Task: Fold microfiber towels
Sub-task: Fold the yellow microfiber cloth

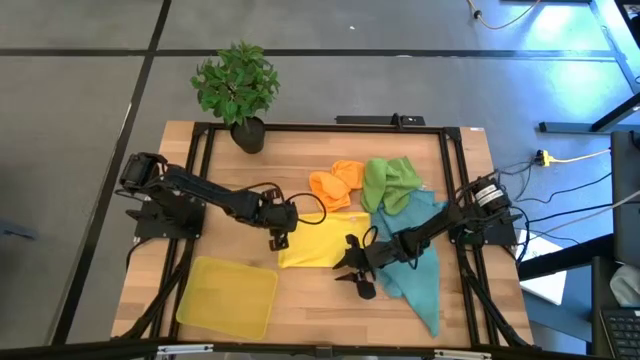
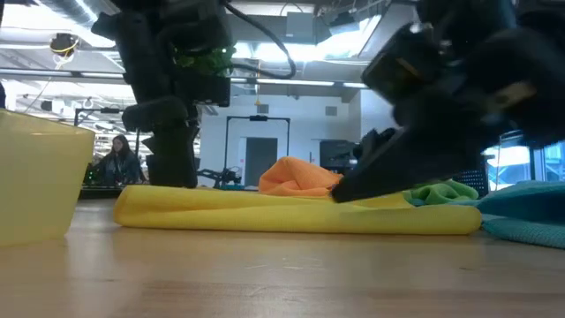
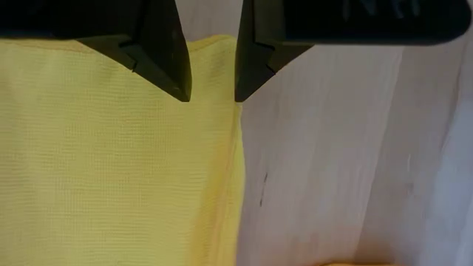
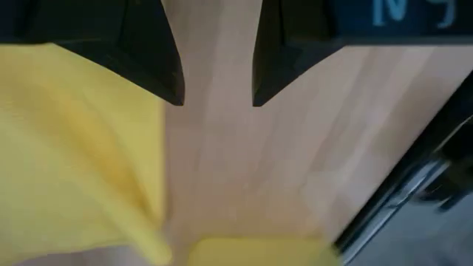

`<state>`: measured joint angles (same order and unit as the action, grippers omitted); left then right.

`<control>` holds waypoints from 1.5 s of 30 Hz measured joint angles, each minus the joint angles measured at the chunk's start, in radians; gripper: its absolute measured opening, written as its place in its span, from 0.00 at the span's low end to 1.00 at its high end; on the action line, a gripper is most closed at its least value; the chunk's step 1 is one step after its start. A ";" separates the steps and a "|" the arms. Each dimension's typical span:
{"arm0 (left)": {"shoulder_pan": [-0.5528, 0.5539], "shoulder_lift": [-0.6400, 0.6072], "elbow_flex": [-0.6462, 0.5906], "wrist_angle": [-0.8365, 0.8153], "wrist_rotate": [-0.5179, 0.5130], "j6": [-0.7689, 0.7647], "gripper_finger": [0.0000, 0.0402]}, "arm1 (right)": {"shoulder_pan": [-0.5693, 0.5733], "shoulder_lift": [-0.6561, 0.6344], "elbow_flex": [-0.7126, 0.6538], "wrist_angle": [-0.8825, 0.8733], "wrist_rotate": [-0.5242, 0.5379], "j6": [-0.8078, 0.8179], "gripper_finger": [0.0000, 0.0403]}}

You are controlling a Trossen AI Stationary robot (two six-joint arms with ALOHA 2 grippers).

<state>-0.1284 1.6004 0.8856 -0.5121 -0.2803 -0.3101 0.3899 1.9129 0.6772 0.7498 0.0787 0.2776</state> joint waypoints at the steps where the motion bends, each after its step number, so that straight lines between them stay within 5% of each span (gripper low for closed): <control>1: 0.000 0.004 0.000 -0.002 0.002 0.005 0.24 | 0.000 0.009 0.014 0.001 0.021 0.005 0.40; 12: 0.013 0.054 0.000 -0.003 -0.005 0.026 0.24 | -0.038 0.103 0.109 -0.033 0.104 0.033 0.40; 29: 0.116 0.083 0.000 -0.023 -0.079 0.049 0.24 | -0.020 0.123 0.108 -0.084 -0.123 0.034 0.21; 37: 0.123 0.082 0.000 -0.042 -0.087 0.062 0.24 | -0.018 0.120 0.106 -0.077 -0.133 0.036 0.22; 45: 0.092 0.040 -0.001 -0.115 -0.095 0.033 0.24 | -0.019 0.103 0.103 -0.072 -0.133 0.036 0.35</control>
<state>-0.0367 1.6400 0.8848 -0.6276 -0.3748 -0.2772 0.3710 2.0157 0.7800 0.6777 -0.0546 0.3139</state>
